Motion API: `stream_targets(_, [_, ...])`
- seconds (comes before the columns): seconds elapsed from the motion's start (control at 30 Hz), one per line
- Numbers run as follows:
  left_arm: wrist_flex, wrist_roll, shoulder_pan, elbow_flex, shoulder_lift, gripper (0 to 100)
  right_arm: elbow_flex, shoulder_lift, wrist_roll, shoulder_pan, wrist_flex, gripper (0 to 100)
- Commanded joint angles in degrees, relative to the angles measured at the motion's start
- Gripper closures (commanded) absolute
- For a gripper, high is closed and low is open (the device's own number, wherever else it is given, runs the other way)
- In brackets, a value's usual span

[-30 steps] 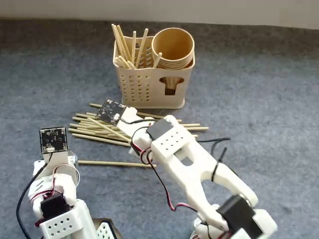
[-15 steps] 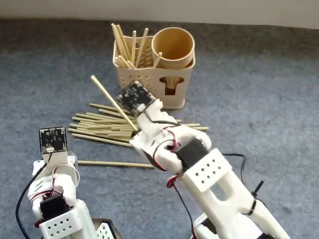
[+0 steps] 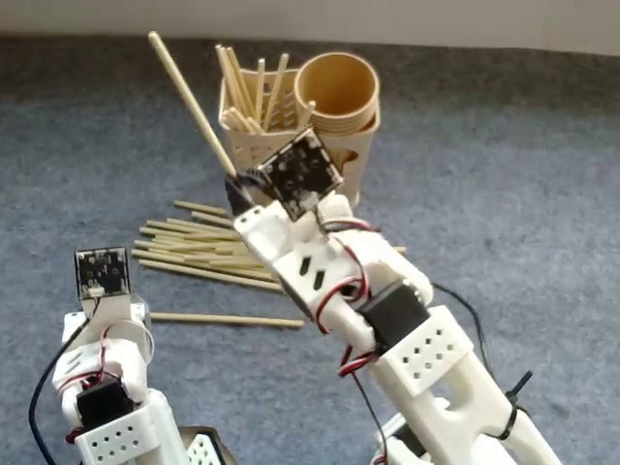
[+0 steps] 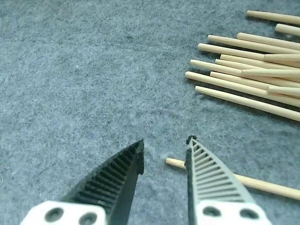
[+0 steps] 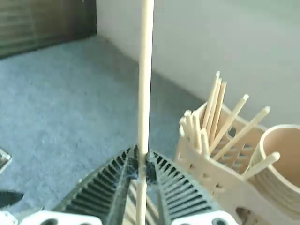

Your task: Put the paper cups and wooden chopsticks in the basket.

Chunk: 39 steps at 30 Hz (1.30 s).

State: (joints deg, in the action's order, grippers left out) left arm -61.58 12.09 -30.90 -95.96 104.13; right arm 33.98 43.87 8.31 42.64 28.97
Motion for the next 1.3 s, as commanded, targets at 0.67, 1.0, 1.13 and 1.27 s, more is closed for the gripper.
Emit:
stream_targets(0.67, [1.1, -0.4, -0.7, -1.2, 0.4, 84, -1.1, -25.1, -0.3, -11.5, -49.9, 99.3])
stream_targets(1.0, [1.1, -0.4, -0.7, -1.2, 0.4, 84, -1.1, -31.6, -0.3, -12.5, -55.3, 99.3])
stream_targets(1.13, [1.1, -0.4, -0.7, -1.2, 0.4, 84, -1.0, -31.3, -0.3, -12.6, -55.3, 99.3])
stream_targets(1.27, [1.1, -0.4, -0.8, -1.2, 0.4, 84, -0.7, -31.3, -0.3, -12.6, -55.1, 99.1])
